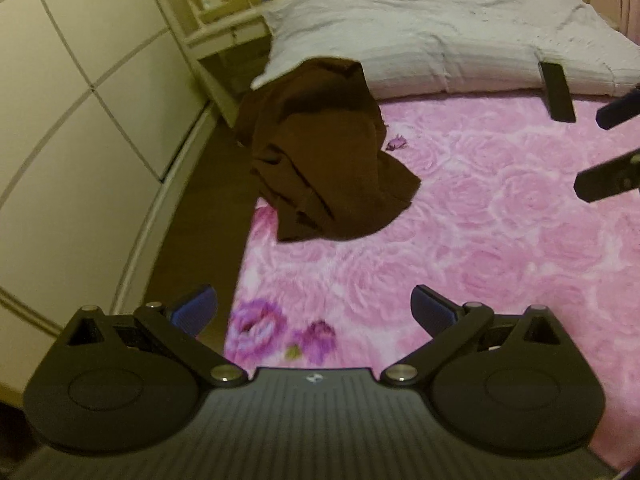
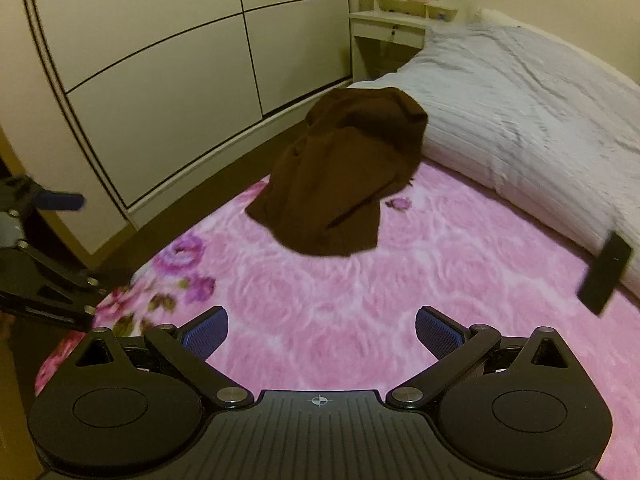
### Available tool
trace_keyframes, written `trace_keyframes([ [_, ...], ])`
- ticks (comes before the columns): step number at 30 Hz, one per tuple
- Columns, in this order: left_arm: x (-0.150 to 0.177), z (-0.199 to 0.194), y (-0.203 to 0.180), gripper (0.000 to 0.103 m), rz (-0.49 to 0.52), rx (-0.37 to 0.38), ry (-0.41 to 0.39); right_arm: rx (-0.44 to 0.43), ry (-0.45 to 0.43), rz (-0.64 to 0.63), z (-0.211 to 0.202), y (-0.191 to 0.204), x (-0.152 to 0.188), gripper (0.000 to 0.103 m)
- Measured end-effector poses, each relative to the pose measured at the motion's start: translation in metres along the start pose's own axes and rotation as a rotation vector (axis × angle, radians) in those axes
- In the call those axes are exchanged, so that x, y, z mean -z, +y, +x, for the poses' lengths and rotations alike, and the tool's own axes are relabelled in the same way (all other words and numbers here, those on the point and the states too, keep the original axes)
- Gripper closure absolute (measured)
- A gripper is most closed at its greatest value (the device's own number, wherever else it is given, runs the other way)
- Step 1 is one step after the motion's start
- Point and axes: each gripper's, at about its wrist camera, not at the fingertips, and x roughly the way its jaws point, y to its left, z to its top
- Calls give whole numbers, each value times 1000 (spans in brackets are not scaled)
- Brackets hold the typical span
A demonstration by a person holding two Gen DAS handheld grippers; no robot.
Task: Fold clothes
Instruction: 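Reach both grippers to the brown cardigan and close on its edges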
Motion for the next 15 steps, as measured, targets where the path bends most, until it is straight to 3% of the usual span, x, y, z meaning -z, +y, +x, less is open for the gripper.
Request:
trace_keyframes([
  [4,-13,91,20,4,12,62,-5,-22,1,23,79,-14,-21,1],
  [6,-20,131,29,23,8,101,5,-31,1,45,122,-22,-31,1],
  [8,-26,167,35,30,0,127,3,-47,4,79,163,-31,-40,6],
  [15,-34,252,46,30,9,127,-45,-74,20,195,279,-56,-58,13],
])
